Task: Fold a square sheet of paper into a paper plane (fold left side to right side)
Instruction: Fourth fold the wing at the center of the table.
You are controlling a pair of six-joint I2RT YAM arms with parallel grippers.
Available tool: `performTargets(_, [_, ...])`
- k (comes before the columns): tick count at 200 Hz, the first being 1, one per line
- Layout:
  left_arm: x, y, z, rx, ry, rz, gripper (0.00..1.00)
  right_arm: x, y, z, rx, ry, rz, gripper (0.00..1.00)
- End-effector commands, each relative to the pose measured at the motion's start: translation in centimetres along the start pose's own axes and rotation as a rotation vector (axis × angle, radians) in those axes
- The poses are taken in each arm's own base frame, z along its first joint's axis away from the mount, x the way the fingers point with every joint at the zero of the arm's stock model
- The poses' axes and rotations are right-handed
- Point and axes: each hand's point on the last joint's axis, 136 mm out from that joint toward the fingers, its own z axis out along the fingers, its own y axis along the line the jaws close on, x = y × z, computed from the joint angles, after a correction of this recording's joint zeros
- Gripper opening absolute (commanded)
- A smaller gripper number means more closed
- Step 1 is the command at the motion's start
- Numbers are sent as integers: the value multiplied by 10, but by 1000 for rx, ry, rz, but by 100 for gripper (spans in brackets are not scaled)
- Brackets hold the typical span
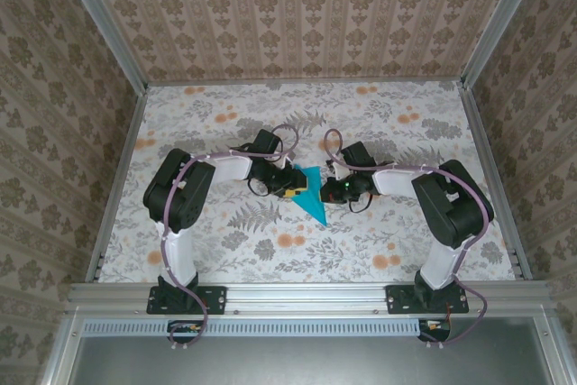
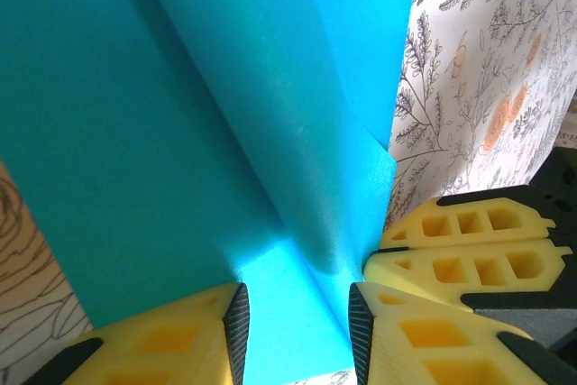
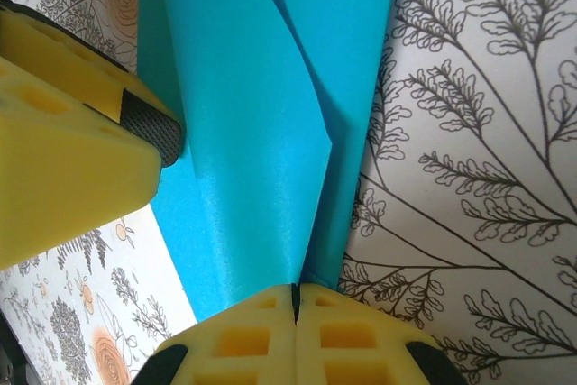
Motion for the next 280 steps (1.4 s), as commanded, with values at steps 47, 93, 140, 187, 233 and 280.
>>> performTargets(47, [9,32,12,-95,34,-42,37,-2,-10,0,50,7,5,5])
performTargets(93, [8,28,9,-87,26,-30,37,8,-18,6,71,48,18,5])
performTargets(140, [-5,-4,-12,-42,-24,56,38,19,-27,10,104,97,33,5])
performTargets(187, [-20,-44,-37,15,-66,140,39,28,-32,13,131,128,38,5])
performTargets(233, [-28,-54,-25,54,-28,141,27,30,-33,13,141,133,38,5])
performTargets(280, [-28,-58,0,78,34,148,24,32,-34,13,147,140,38,5])
